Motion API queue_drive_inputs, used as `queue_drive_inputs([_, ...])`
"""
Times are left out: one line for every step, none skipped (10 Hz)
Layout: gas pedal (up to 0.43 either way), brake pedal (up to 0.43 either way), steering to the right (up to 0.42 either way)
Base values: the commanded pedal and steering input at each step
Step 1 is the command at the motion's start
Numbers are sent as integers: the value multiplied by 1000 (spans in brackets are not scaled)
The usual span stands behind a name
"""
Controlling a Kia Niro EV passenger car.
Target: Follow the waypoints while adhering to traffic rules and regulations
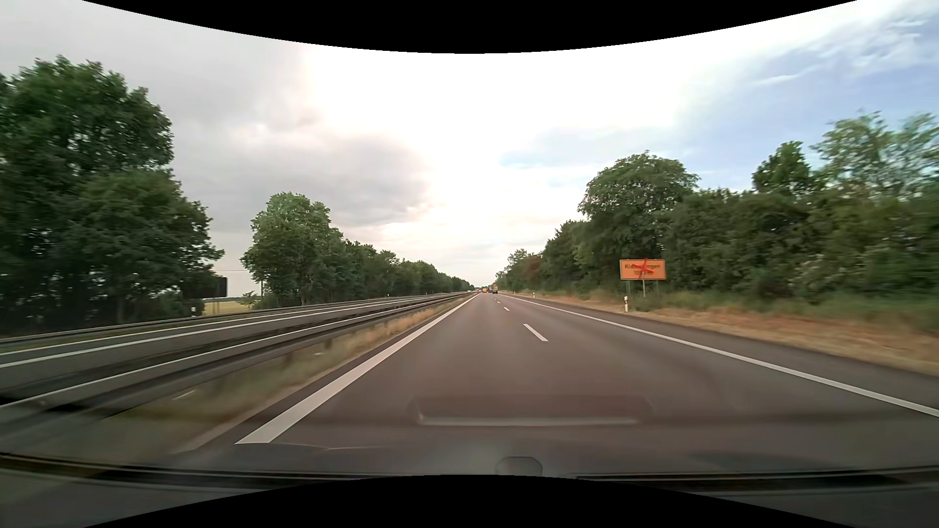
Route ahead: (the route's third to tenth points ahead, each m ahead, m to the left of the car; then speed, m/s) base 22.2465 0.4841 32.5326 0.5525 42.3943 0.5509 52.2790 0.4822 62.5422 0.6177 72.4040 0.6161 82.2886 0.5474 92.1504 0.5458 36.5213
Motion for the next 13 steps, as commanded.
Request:
queue_drive_inputs([299,0,-2])
queue_drive_inputs([299,0,-3])
queue_drive_inputs([299,0,-3])
queue_drive_inputs([299,0,-3])
queue_drive_inputs([299,0,-3])
queue_drive_inputs([299,0,-3])
queue_drive_inputs([299,0,-3])
queue_drive_inputs([299,0,-3])
queue_drive_inputs([299,0,-4])
queue_drive_inputs([299,0,-4])
queue_drive_inputs([299,0,-4])
queue_drive_inputs([299,0,-4])
queue_drive_inputs([299,0,-4])
